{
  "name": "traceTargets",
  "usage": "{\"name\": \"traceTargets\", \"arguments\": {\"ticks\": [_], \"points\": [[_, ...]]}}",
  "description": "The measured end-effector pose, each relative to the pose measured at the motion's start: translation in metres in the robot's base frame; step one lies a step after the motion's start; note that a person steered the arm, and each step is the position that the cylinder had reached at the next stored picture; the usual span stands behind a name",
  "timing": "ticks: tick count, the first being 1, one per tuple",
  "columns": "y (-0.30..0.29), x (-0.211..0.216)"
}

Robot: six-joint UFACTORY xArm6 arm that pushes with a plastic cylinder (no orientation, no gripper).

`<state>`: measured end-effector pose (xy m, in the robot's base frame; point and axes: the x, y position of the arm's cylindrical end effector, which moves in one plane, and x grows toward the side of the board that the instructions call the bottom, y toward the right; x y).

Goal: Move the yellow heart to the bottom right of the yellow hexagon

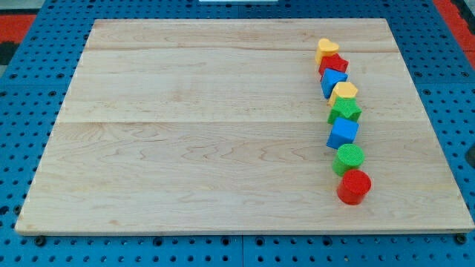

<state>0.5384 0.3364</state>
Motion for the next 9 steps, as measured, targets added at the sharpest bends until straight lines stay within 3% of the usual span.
{"name": "traceTargets", "arguments": {"ticks": [1, 2, 3, 4, 5, 6, 7, 9], "points": [[0.008, 0.017], [0.006, 0.069], [0.008, 0.062], [0.005, -0.03], [0.002, -0.159], [-0.027, -0.252], [-0.094, -0.308], [-0.196, -0.329]]}}
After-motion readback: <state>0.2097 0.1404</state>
